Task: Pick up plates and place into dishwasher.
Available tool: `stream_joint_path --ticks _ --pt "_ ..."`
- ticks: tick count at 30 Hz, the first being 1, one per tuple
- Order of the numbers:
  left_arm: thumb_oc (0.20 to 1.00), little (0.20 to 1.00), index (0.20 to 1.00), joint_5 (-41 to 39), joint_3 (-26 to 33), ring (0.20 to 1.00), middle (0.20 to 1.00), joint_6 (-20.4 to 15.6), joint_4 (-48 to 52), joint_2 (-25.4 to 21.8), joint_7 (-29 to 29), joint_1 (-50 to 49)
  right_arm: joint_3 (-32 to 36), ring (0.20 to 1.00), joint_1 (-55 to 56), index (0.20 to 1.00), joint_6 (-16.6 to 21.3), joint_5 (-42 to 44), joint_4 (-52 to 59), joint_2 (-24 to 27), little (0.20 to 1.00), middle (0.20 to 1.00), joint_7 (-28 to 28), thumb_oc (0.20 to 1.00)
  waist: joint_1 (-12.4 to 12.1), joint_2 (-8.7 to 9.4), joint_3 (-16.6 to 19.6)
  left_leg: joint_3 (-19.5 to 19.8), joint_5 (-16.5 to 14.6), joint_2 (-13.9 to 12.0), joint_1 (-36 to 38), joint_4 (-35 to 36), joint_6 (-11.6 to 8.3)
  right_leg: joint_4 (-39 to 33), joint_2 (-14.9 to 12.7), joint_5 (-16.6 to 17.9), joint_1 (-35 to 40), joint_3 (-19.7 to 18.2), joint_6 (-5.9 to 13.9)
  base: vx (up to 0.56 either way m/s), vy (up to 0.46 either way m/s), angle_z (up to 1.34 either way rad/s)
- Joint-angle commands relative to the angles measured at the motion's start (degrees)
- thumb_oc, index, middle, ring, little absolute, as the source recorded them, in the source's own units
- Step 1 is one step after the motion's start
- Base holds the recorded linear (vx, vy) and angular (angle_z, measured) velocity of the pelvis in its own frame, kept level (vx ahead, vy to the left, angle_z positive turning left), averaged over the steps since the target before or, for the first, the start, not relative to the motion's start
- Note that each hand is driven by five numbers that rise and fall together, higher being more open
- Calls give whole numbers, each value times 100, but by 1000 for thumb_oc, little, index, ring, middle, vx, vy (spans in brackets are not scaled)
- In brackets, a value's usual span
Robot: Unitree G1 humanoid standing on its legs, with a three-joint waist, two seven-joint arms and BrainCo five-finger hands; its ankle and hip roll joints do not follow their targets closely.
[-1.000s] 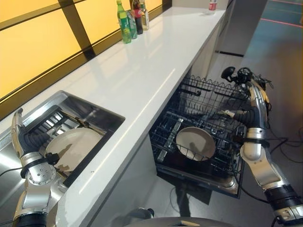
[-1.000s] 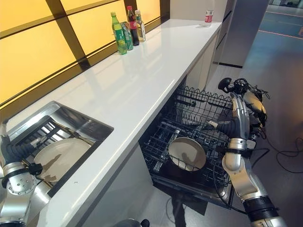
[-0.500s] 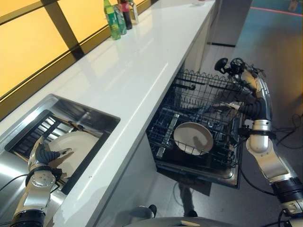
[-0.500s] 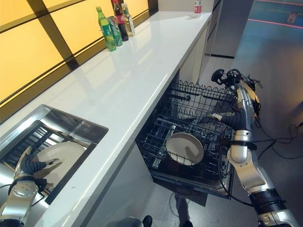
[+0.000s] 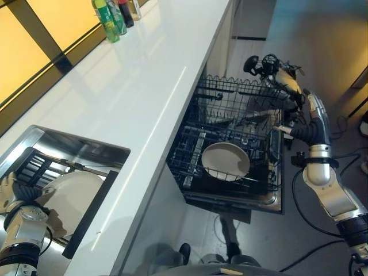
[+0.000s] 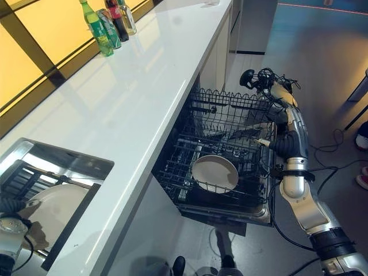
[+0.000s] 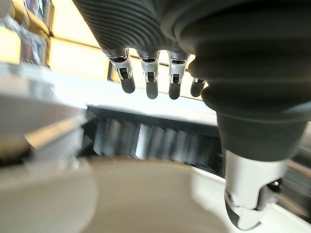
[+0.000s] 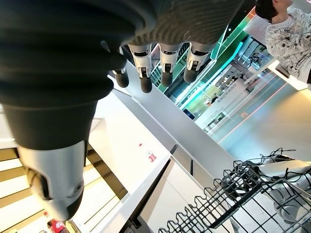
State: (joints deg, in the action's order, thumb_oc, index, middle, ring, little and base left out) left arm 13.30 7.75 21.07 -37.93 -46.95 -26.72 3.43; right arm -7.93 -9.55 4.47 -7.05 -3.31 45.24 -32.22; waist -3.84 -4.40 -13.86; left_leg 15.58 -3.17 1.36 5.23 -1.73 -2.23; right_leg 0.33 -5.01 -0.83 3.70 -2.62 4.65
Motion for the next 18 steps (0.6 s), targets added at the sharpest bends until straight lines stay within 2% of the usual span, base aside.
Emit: stream_joint_path --ticks 1,4,6,8,10,13,16,18 --pt "1000 1000 1000 496 -89 1000 1000 238 -343 -819 -78 140 -224 1000 -217 1000 334 176 305 348 1000 1000 -279 1000 -94 191 346 11 -17 147 -878 -582 -53 1032 -335 -459 -620 -174 537 0 0 0" --pt "1000 1000 1000 400 -277 1000 1000 190 -551 -896 541 368 -325 1000 -379 1000 232 183 329 351 1000 1000 -292 1000 -87 211 264 5 -27 152 -969 -640 -37 1084 -307 -439 -726 -232 554 -21 -5 1" --pt "1000 1000 1000 671 -675 1000 1000 198 -705 -960 1876 614 -416 1000 -590 1000 101 217 382 412 1000 1000 -314 1000 -64 205 163 6 -26 177 -1114 -722 -12 1145 -275 -410 -868 -291 560 -123 -15 3" --pt "1000 1000 1000 810 -986 1000 1000 285 -394 -986 2704 571 -426 1000 -785 1000 2 267 375 494 1000 1000 -336 1000 -87 174 55 7 4 181 -1220 -769 1 1209 -236 -392 -973 -323 544 -114 0 2" --pt "1000 1000 1000 636 -1111 1000 1000 282 -300 -1014 2896 553 -477 1000 -895 1000 -69 313 364 549 1000 1000 -383 1000 -97 159 1 21 12 198 -1246 -783 11 1225 -229 -377 -997 -330 554 -52 12 2" --pt "1000 1000 1000 -16 -1344 1000 1000 -239 -558 -1142 3412 669 -580 1000 -1006 1000 -37 332 300 666 1000 1000 -431 1000 -36 98 -89 6 21 226 -1286 -820 37 1231 -207 -356 -1027 -370 538 -32 53 -2" --pt "1000 1000 1000 -759 -1404 1000 1000 -550 -504 -1143 3571 678 -542 1000 -937 1000 0 317 362 743 1000 1000 -435 1000 6 67 -146 -11 22 248 -1352 -868 52 1249 -190 -350 -1086 -397 530 -45 45 -3" --pt "1000 1000 1000 -1457 -1328 1000 1000 -908 -398 -1087 3627 651 -483 1000 -859 1000 28 308 399 761 1000 1000 -451 1000 6 68 -184 1 25 260 -1370 -875 64 1258 -180 -349 -1108 -395 526 -19 10 -1"
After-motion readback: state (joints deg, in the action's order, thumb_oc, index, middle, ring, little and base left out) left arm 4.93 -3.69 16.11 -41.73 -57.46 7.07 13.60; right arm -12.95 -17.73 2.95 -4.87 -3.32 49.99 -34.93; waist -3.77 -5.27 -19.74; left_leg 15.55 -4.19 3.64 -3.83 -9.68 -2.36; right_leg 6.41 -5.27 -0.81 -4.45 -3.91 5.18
